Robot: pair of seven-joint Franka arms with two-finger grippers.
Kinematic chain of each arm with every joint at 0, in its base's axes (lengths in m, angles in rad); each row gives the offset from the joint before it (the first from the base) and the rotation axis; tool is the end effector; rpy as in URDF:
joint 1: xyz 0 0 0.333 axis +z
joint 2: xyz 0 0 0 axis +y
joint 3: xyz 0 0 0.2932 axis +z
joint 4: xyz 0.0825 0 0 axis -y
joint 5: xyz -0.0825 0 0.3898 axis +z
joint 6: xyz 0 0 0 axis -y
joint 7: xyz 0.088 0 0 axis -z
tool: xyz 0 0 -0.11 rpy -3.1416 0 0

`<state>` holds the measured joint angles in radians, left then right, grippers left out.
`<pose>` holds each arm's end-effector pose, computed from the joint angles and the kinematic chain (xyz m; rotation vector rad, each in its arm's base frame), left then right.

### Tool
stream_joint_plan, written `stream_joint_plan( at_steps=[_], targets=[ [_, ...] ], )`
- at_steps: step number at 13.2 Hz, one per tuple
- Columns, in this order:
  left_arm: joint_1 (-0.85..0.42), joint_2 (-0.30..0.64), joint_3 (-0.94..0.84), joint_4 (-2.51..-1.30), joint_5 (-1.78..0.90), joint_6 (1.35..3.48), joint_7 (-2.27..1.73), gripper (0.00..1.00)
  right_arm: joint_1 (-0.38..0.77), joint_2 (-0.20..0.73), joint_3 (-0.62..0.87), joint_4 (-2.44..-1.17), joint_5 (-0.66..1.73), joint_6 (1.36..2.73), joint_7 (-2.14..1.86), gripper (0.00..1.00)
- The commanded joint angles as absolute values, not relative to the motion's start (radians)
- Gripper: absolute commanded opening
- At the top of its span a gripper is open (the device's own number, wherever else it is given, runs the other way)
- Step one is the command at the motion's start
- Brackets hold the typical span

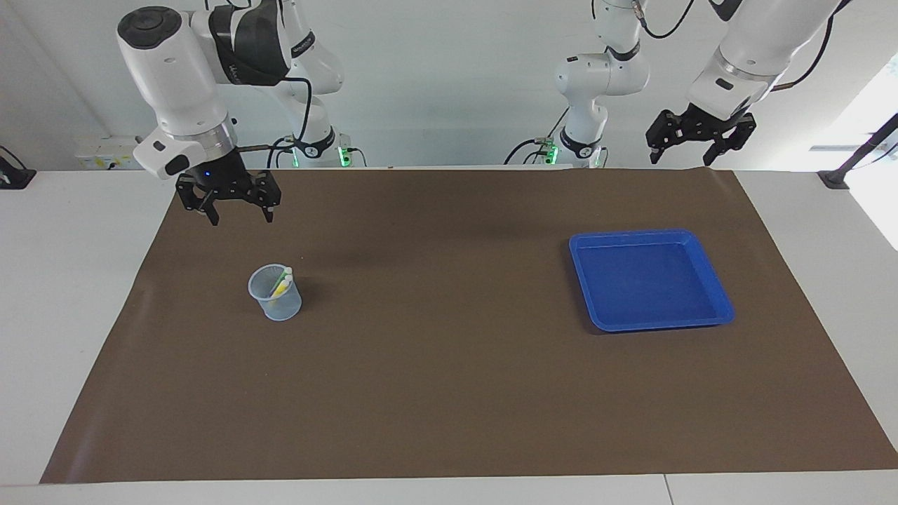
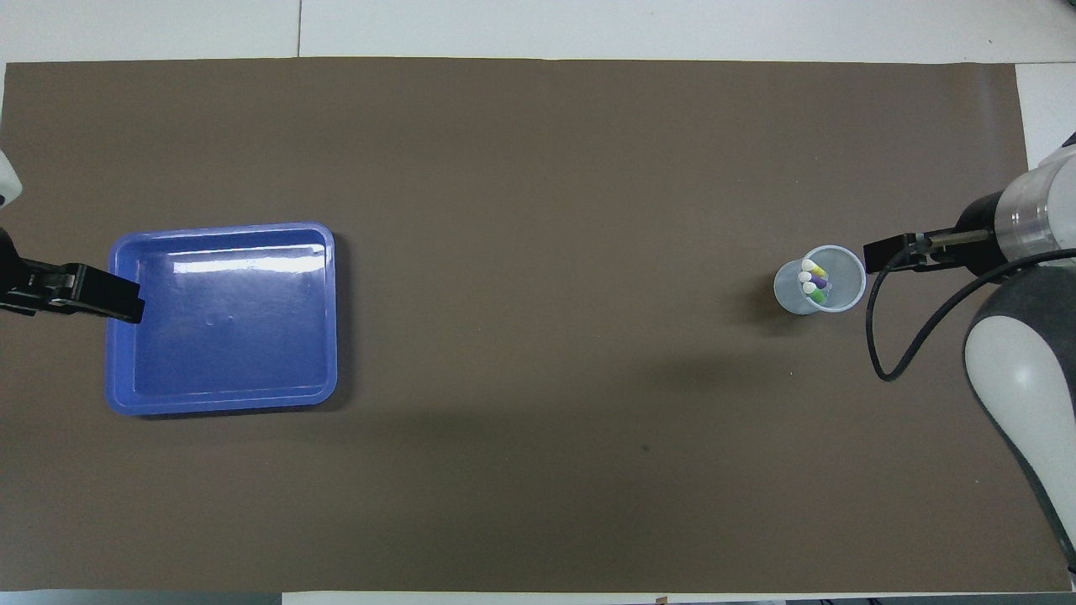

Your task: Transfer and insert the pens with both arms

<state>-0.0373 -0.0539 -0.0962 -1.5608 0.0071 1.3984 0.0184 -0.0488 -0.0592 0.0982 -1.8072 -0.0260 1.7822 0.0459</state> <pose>0.5212 -0.0705 0.6184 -3.1098 0.2347 0.1684 0.5544 0.0262 0.5360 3.1114 0.0131 0.0550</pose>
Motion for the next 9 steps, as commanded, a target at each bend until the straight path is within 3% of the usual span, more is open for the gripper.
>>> stream_joint_plan(
  at_steps=[1,4,9],
  targets=[
    [-0.069,-0.048,-0.066,-1.56,-0.003,1.42,0.029,1.0,-0.034,-0.031,0.112,-1.747,-0.009,1.714,0.135,1.0],
    [-0.069,-0.032,-0.074,-1.563,-0.02,1.445,0.025,1.0,-0.034,0.0,0.11,-1.672,0.025,1.649,0.178,1.0],
    [-0.064,-0.012,-0.075,-1.557,-0.025,1.456,-0.015,1.0,-0.034,-0.012,0.112,-1.677,0.021,1.649,0.178,1.0]
  ],
)
